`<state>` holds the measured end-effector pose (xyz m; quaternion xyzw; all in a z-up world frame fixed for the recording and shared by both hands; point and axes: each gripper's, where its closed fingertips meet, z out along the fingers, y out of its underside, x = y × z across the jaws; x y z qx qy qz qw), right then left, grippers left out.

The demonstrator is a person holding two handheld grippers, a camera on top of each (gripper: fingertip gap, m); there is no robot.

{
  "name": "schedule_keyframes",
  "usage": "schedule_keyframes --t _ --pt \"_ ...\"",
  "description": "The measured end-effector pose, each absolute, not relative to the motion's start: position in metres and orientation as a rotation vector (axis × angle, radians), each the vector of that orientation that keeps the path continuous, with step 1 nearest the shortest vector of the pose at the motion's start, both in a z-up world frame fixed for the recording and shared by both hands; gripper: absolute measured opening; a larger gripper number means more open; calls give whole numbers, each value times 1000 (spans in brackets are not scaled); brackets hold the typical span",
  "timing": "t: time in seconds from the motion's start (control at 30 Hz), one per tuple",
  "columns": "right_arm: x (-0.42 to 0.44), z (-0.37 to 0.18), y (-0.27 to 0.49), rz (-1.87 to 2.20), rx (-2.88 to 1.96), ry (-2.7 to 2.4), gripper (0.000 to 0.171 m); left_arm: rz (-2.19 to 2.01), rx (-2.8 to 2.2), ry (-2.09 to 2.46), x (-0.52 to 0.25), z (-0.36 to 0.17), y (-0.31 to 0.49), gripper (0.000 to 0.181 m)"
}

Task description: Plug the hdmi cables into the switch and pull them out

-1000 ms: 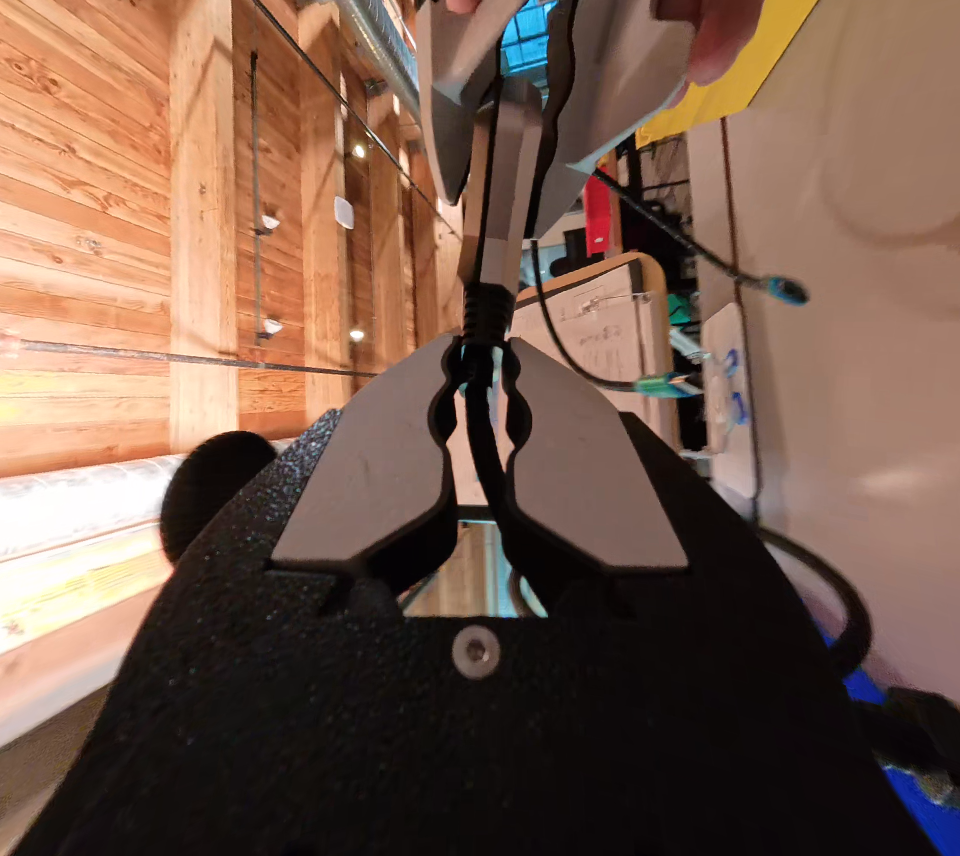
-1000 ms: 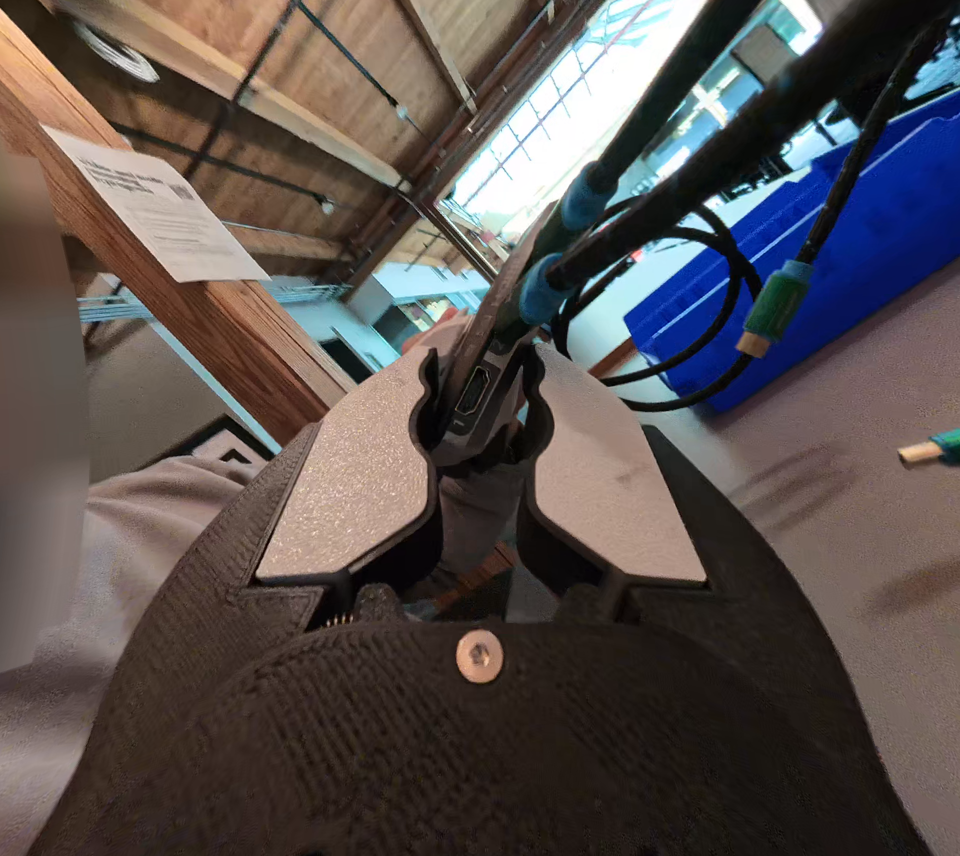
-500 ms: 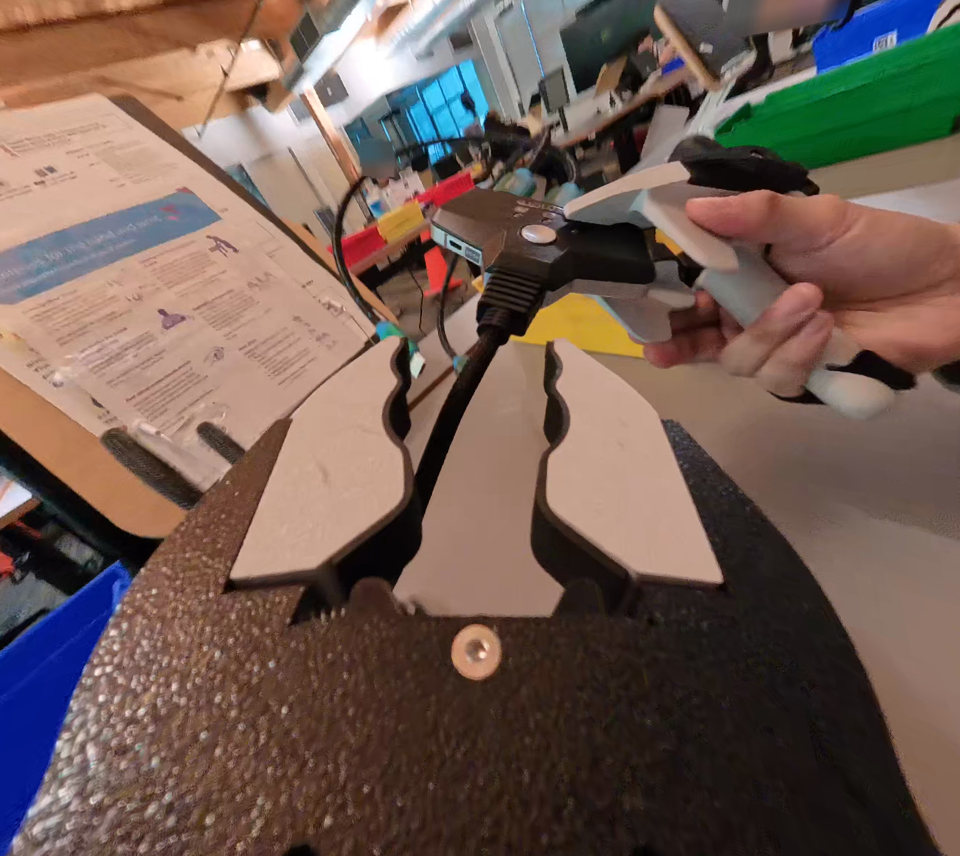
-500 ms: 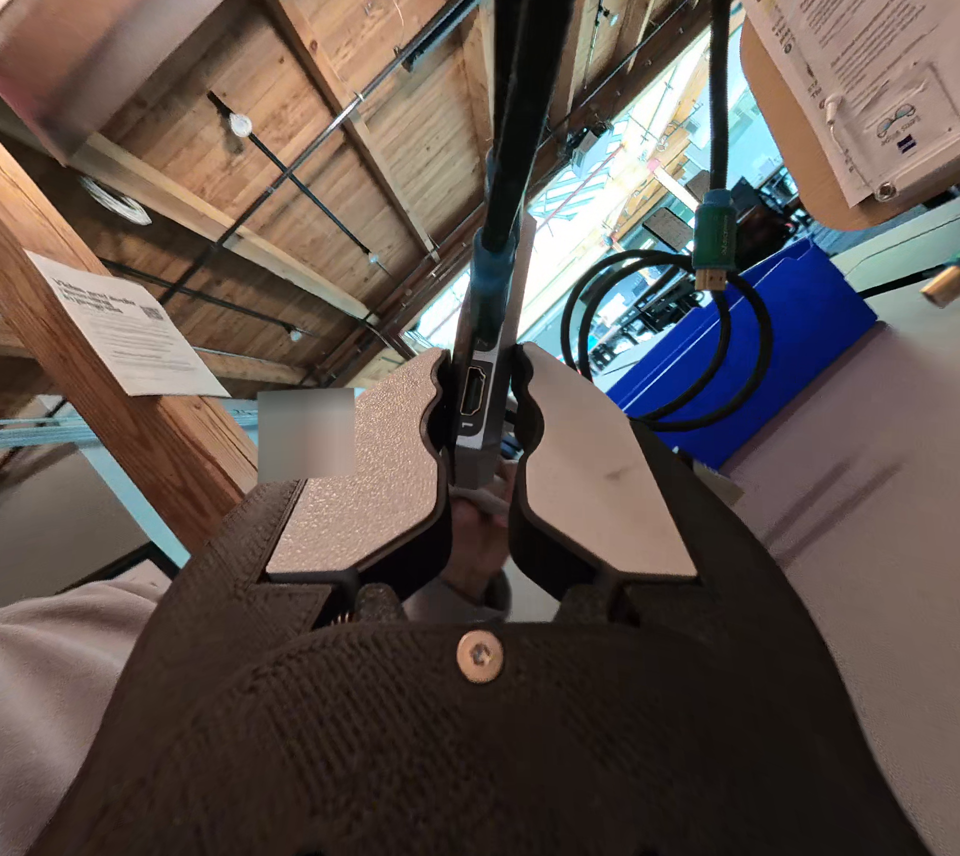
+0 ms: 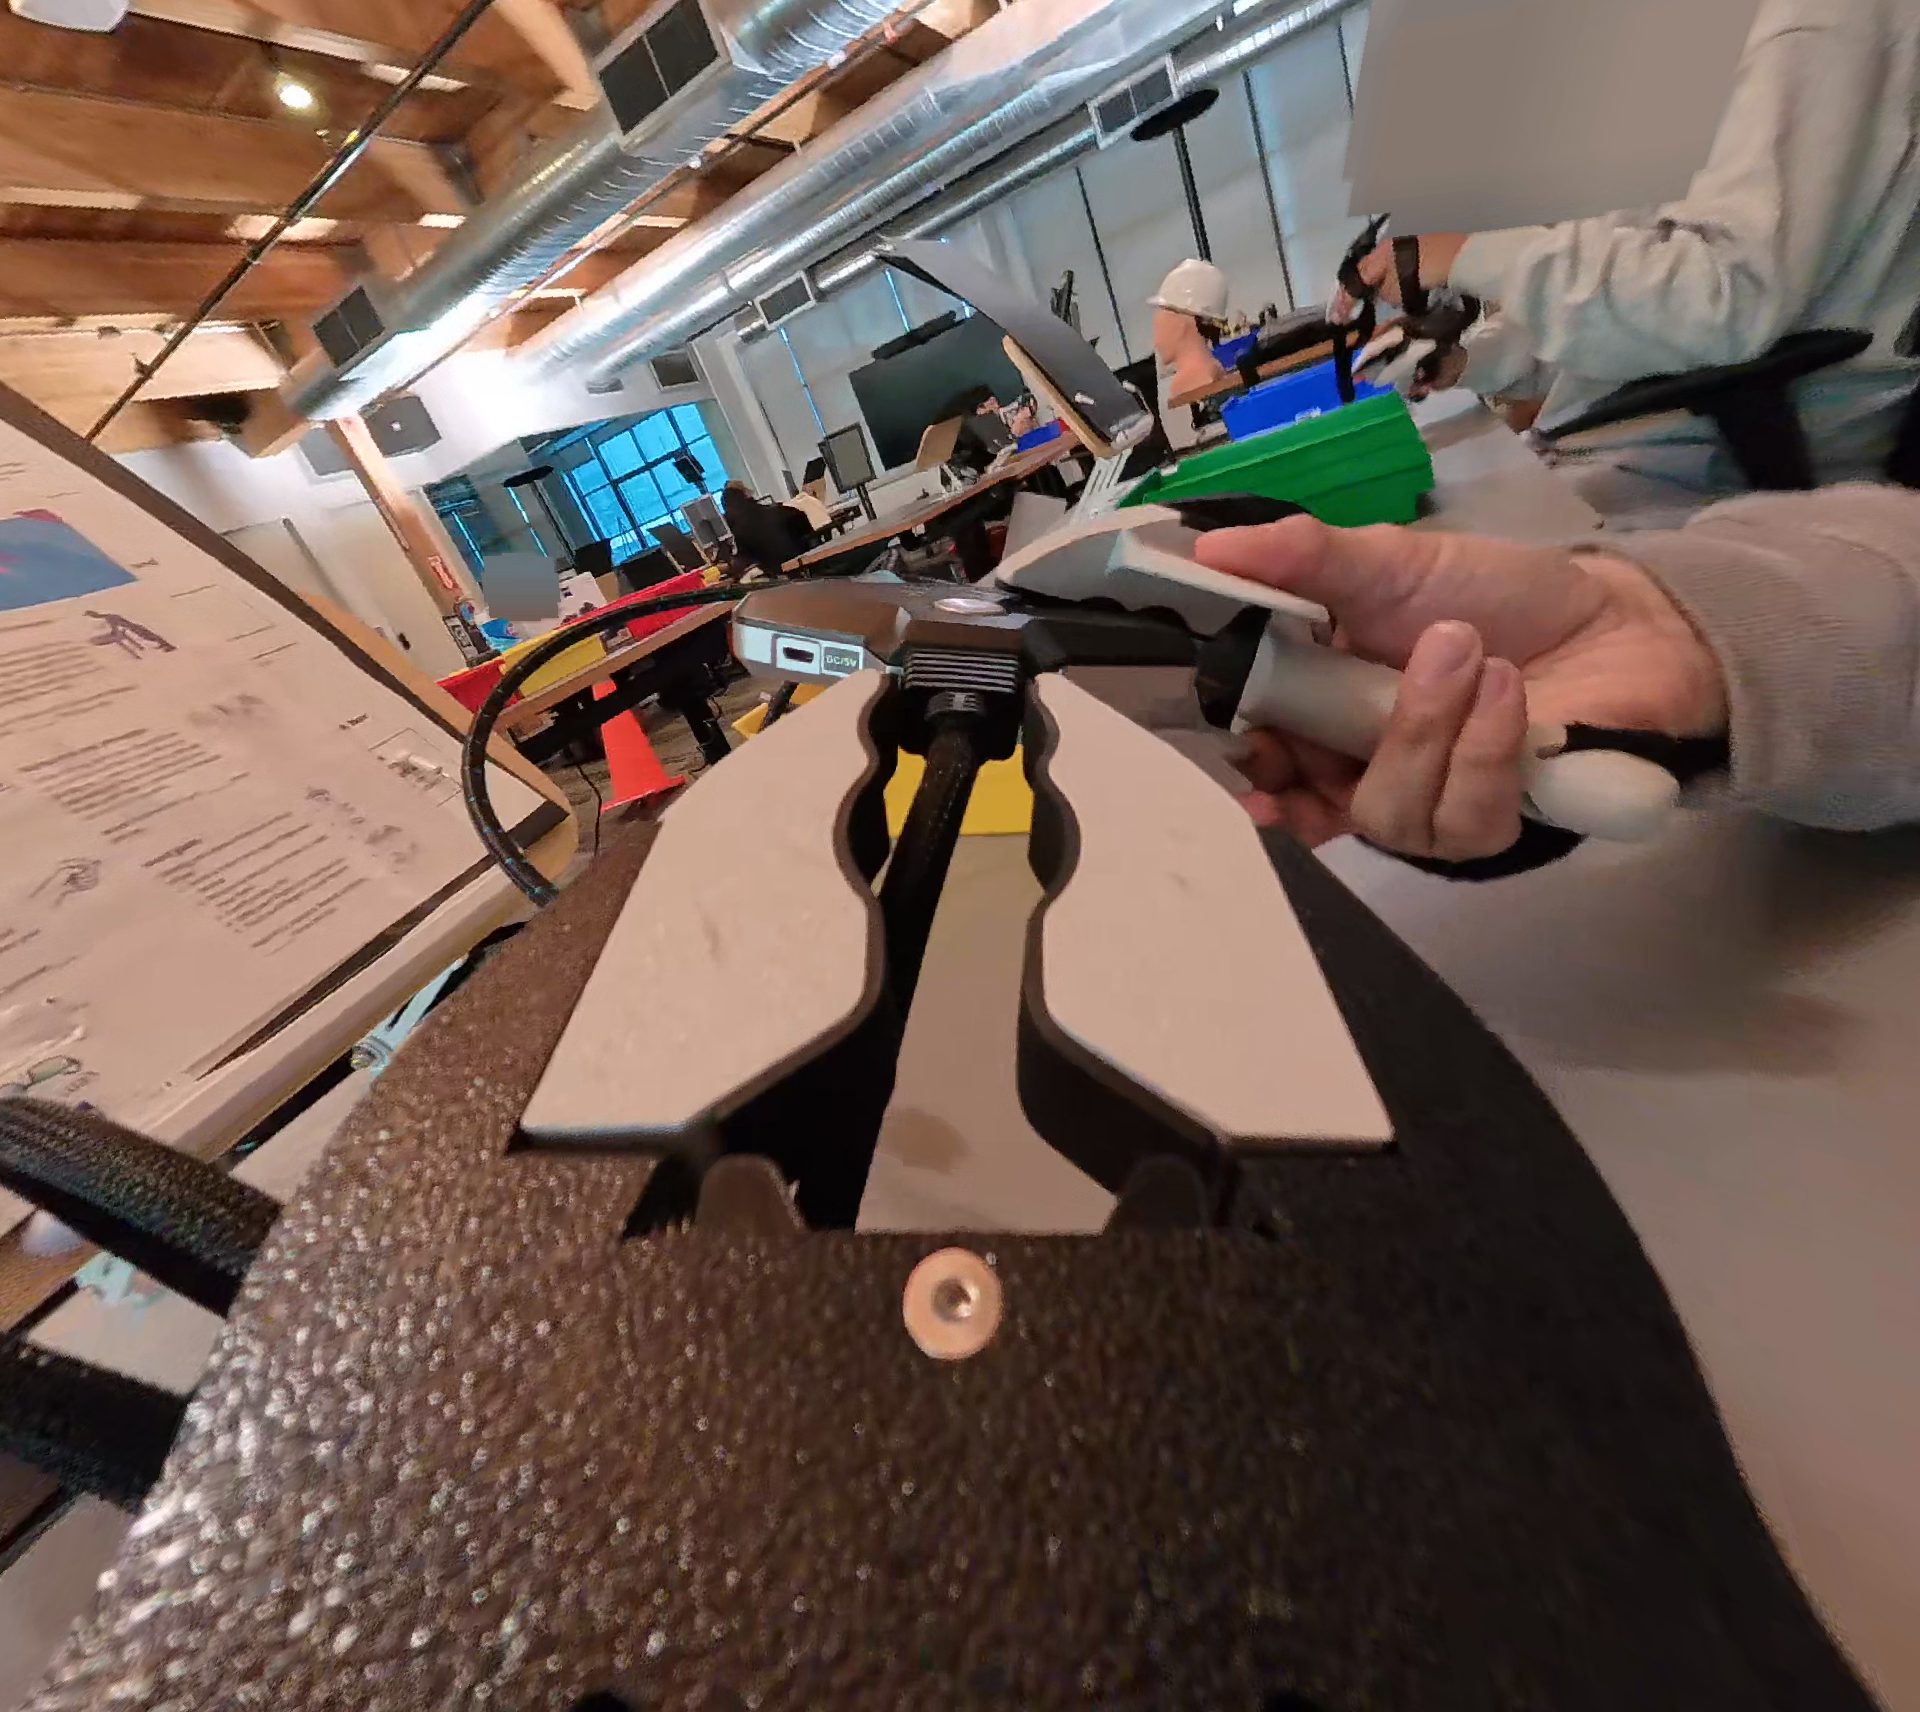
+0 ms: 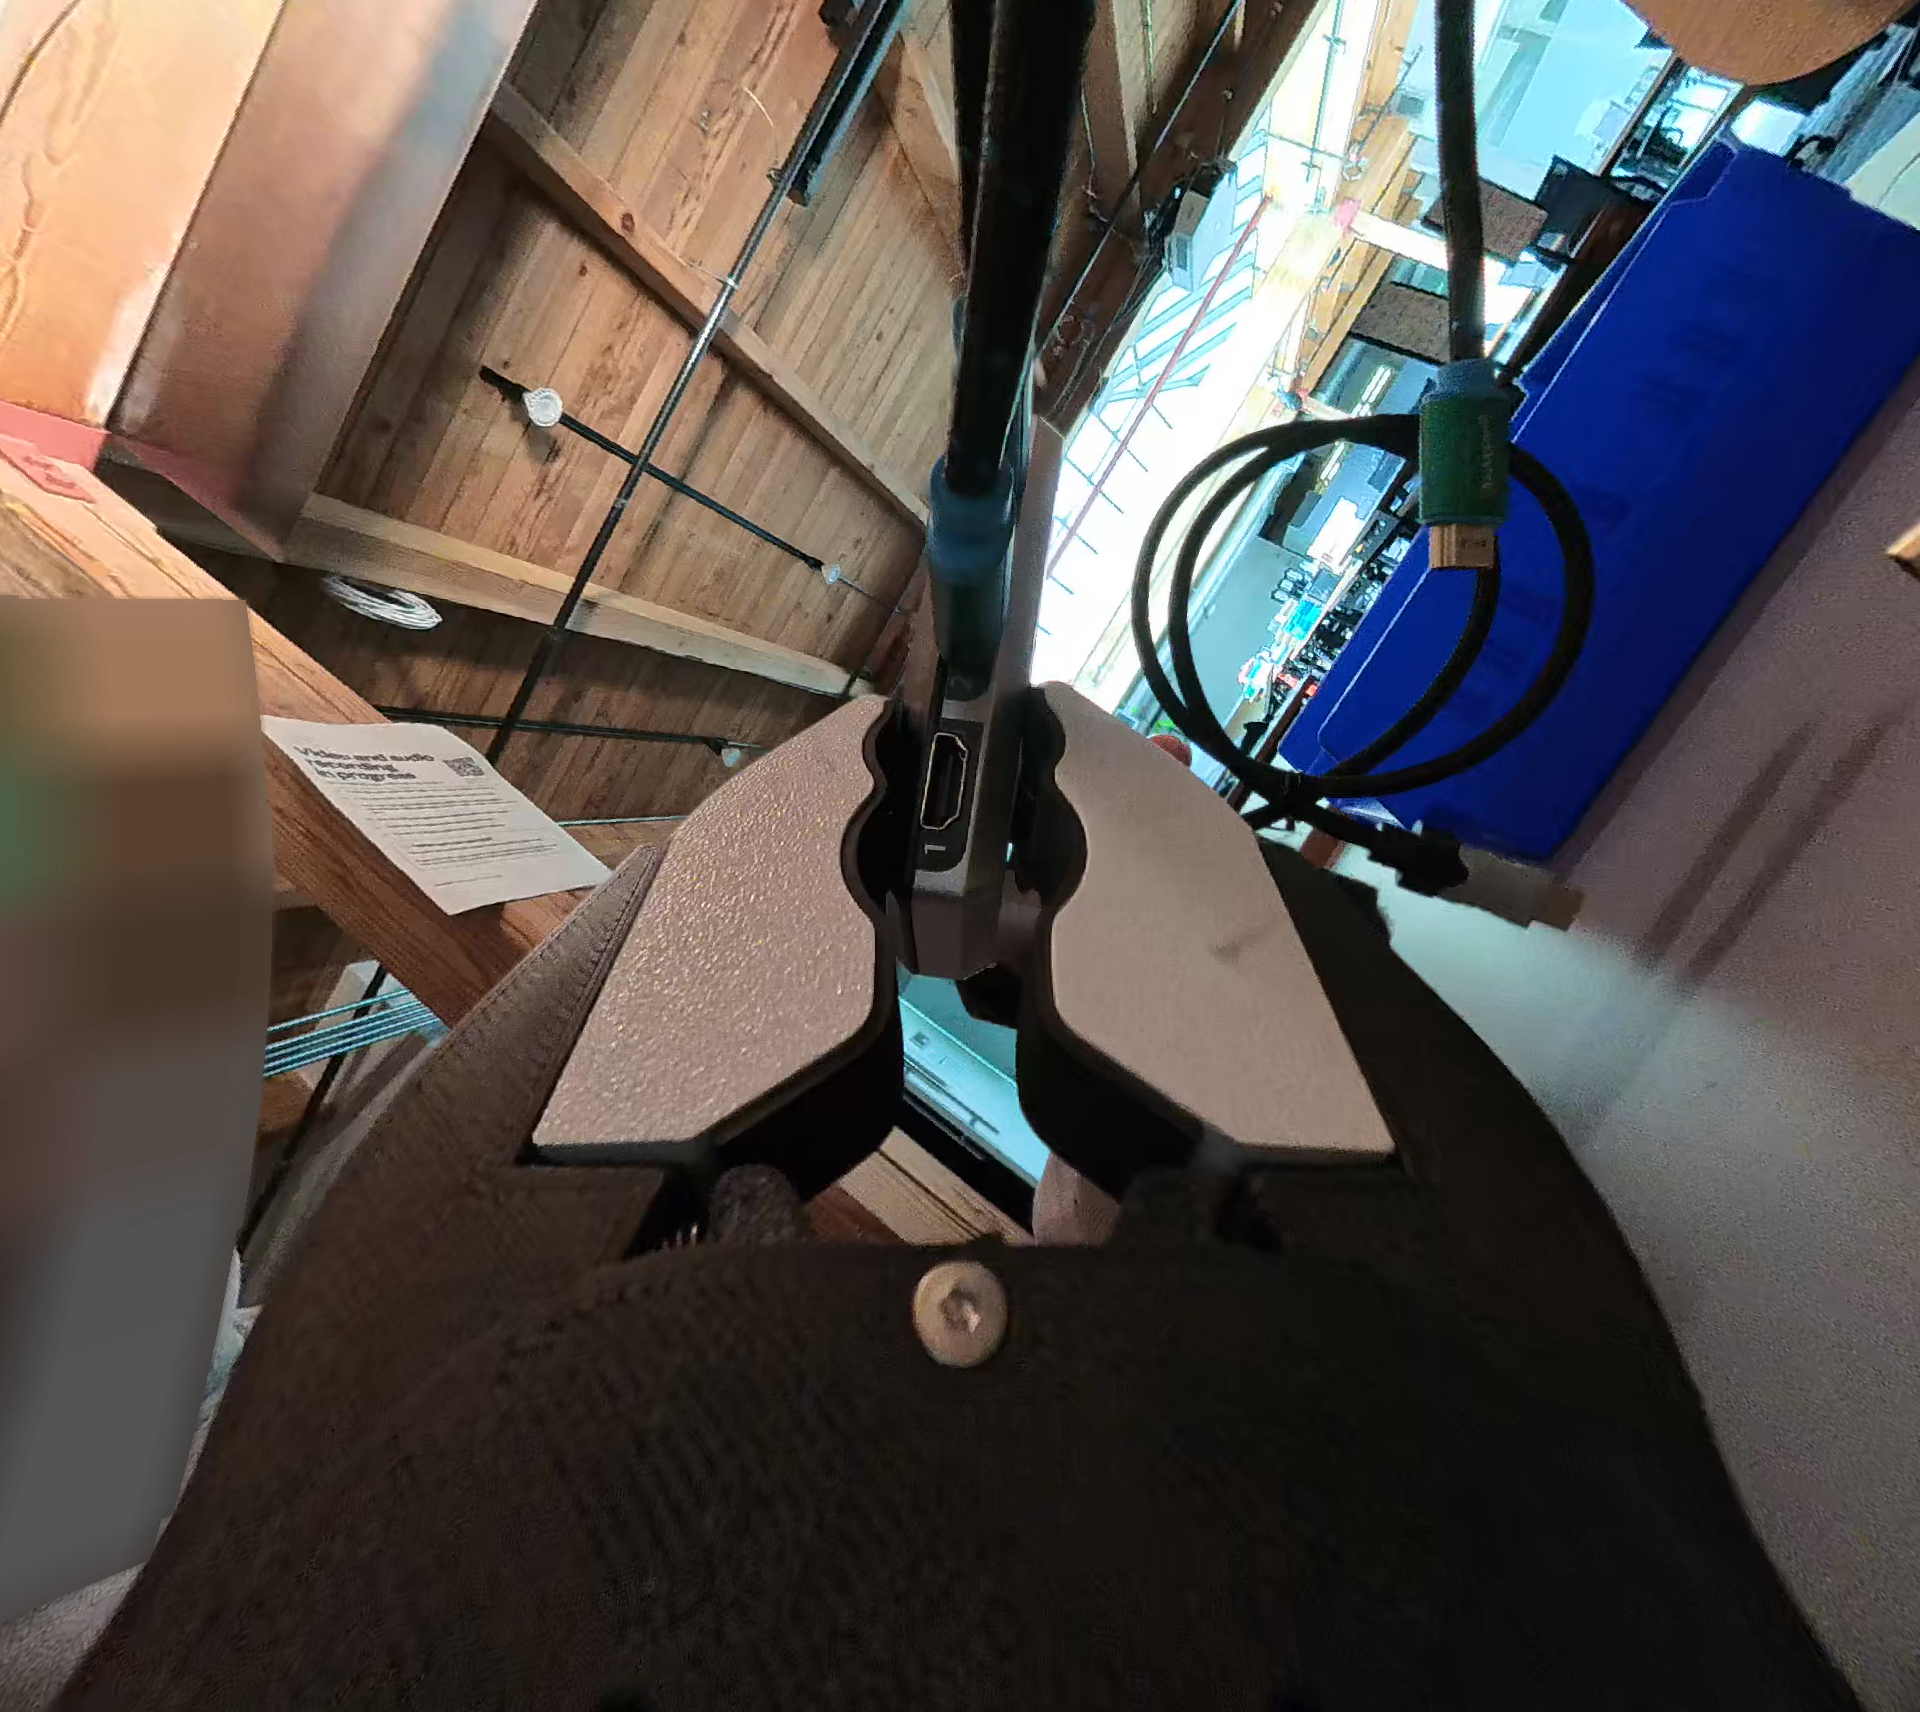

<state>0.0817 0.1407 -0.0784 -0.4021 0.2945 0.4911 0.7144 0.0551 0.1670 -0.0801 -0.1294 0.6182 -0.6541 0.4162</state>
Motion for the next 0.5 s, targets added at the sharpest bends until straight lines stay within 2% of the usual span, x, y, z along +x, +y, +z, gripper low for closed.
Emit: schedule_keyframes --t 0.5 --pt "73 -91 147 1014 -1008 663 22 -1637 -412 1663 53 -95 172 23"
